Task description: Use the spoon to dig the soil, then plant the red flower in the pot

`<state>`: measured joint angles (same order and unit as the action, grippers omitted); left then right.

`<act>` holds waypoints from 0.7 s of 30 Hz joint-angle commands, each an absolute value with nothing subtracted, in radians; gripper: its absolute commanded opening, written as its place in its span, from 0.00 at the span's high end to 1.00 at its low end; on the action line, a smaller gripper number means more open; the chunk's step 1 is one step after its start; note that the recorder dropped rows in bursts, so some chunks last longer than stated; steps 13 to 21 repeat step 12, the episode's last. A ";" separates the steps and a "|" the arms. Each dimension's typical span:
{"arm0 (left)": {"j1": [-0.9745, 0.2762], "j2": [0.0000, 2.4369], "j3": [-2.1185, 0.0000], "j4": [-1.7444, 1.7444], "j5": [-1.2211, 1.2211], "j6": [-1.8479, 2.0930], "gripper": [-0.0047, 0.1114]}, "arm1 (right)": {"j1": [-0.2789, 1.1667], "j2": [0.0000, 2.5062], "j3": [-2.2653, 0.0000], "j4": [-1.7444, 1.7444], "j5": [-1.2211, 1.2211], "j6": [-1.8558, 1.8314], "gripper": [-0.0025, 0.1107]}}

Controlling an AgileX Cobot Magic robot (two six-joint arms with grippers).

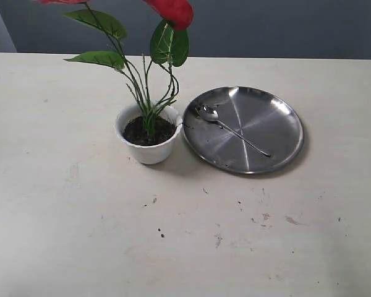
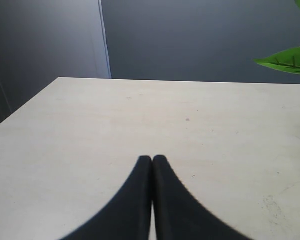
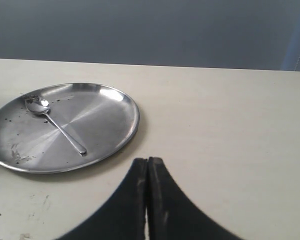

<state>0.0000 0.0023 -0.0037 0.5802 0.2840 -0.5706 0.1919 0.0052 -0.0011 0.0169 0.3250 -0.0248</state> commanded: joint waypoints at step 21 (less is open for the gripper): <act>0.001 0.000 0.000 0.581 0.285 -0.573 0.96 | 0.186 0.000 0.000 0.018 0.309 -0.027 0.98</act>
